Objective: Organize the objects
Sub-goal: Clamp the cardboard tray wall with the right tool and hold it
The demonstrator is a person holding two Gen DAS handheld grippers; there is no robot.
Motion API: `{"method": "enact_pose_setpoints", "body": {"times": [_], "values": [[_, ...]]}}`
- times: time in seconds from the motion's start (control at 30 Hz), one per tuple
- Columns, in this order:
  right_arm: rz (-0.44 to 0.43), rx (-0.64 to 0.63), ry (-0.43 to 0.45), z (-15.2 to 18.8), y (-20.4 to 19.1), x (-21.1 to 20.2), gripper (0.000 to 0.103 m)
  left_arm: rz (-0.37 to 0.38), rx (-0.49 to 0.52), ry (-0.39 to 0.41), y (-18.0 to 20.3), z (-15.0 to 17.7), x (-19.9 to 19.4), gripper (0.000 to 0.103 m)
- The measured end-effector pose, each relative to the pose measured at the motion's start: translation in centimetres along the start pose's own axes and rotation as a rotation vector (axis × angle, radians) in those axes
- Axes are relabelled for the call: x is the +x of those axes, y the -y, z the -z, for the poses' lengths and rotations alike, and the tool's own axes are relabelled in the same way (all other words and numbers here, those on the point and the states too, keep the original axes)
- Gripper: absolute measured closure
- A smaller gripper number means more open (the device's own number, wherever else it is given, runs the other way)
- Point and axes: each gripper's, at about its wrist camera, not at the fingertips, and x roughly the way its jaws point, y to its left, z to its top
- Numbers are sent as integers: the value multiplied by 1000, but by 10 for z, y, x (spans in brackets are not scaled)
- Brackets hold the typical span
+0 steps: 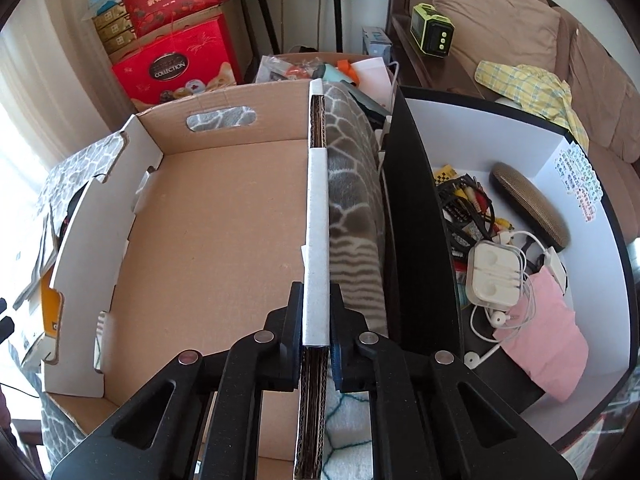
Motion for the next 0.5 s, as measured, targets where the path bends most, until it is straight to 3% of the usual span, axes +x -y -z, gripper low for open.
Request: {"method": "enact_pose_setpoints", "body": {"times": [0.07, 0.1, 0.13, 0.2, 0.27, 0.33, 0.4, 0.5], "values": [[-32, 35, -7, 3, 4, -3, 89, -4, 6, -6, 1, 2, 1, 0], [-51, 59, -9, 6, 7, -5, 75, -1, 7, -8, 1, 3, 1, 0], [-55, 73, -9, 9, 9, -8, 54, 1, 7, -10, -1, 4, 1, 0], [-27, 72, 7, 17, 8, -15, 49, 7, 8, -14, -1, 6, 1, 0], [-1, 65, -13, 25, 5, -15, 52, 13, 12, -19, -1, 6, 2, 0], [-8, 53, -43, 32, 1, -12, 75, 24, 14, -26, 1, 6, 4, 0], [-3, 33, -62, 38, -1, -8, 91, 43, 11, -32, 3, 6, 5, 0], [22, -19, -39, 42, -9, -9, 92, 53, 17, -35, 6, 6, 5, 0]]}}
